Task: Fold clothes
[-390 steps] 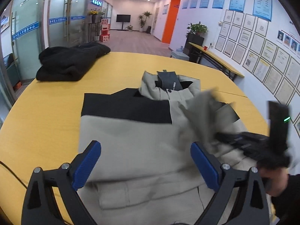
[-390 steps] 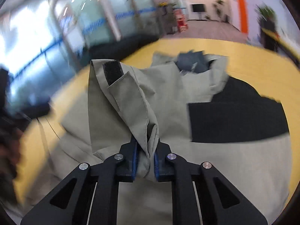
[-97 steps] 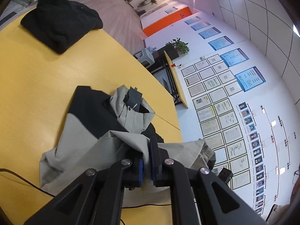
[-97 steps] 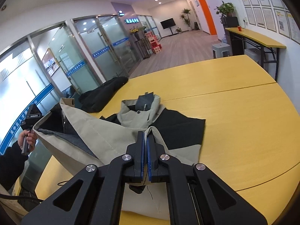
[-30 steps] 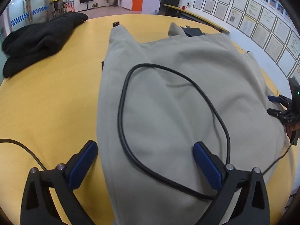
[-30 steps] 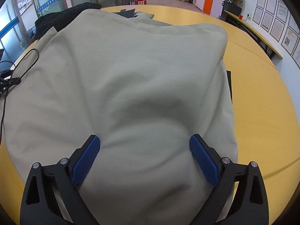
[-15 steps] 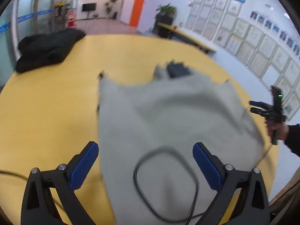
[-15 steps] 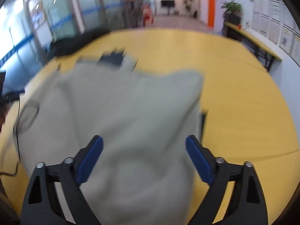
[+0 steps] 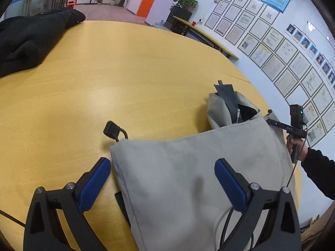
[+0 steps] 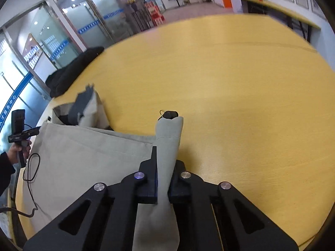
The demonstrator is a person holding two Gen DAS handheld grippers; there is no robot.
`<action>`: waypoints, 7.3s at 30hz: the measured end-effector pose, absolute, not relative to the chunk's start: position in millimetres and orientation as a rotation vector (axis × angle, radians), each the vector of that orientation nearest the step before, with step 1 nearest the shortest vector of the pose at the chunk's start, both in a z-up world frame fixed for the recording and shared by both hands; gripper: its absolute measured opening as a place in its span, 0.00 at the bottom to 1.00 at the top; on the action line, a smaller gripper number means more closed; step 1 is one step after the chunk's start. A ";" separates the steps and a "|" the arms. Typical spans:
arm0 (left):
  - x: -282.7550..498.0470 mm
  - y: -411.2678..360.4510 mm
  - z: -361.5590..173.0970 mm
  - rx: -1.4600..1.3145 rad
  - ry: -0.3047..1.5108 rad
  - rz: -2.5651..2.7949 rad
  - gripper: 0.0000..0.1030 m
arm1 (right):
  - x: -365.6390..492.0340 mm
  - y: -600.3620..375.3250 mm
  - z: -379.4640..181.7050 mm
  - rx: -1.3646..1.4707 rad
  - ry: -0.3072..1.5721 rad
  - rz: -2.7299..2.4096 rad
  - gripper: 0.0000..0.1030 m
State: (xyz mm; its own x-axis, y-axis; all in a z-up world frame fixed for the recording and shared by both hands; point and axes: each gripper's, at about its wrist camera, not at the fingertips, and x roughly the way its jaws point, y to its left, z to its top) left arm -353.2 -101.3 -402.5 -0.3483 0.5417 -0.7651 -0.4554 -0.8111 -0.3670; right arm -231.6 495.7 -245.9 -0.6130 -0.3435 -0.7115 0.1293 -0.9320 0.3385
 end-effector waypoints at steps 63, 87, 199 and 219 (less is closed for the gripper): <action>-148.1 -1.1 -331.6 -0.944 0.896 1.625 0.86 | 74.9 355.1 -257.6 1.271 -1.296 -2.747 0.78; -177.4 135.2 -396.8 -0.836 0.695 1.645 1.00 | -28.7 358.3 -106.6 0.927 -0.413 -3.019 0.05; -158.8 81.8 -304.4 -0.711 0.782 1.418 0.91 | -12.8 123.9 -256.4 0.955 0.287 -1.738 0.04; -176.0 95.4 -329.1 -0.660 0.792 1.406 0.92 | 61.3 208.3 -223.6 1.134 0.579 -2.551 0.66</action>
